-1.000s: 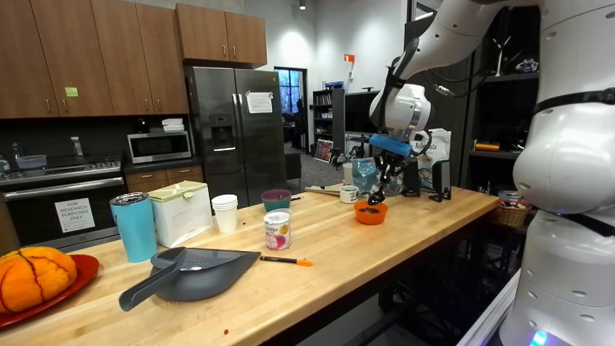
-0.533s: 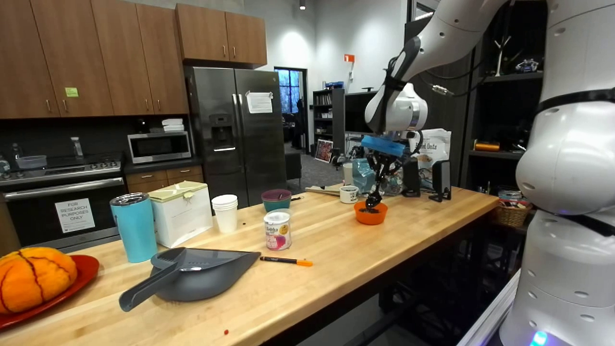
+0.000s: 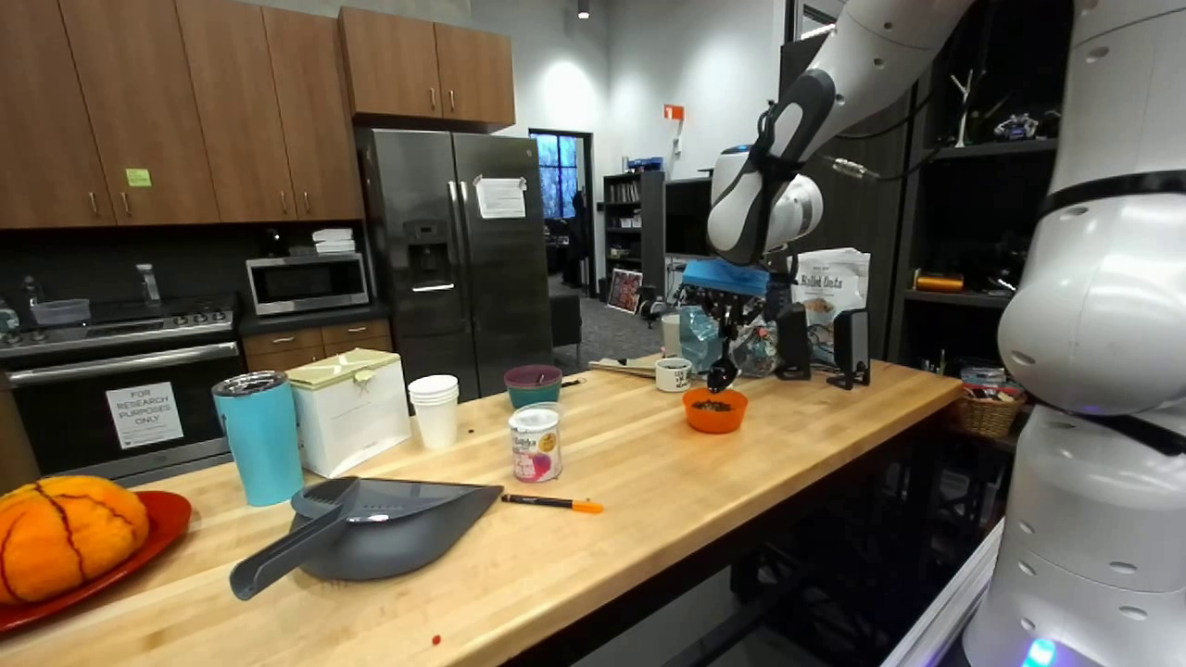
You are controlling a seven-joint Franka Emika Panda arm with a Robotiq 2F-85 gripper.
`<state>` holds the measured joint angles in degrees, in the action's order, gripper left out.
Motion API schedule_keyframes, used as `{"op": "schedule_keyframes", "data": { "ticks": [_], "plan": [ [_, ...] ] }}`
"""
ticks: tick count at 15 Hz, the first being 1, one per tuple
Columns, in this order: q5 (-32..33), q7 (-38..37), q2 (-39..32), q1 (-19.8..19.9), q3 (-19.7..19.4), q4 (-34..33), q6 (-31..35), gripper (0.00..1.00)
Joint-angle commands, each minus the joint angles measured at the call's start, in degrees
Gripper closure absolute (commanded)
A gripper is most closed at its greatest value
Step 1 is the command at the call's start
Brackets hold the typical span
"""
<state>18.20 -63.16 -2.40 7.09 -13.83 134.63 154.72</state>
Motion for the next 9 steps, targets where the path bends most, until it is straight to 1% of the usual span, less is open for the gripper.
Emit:
{"op": "schedule_keyframes", "data": {
  "ticks": [1,4,9],
  "plan": [
    [6.49,-6.21,1.34,0.06,0.77,0.86,-1.06,0.94],
    [9.25,-8.65,1.29,0.08,1.34,1.04,-1.63,0.94],
    [10.45,-10.36,0.66,0.04,2.07,1.46,-1.97,0.94]
  ]
}}
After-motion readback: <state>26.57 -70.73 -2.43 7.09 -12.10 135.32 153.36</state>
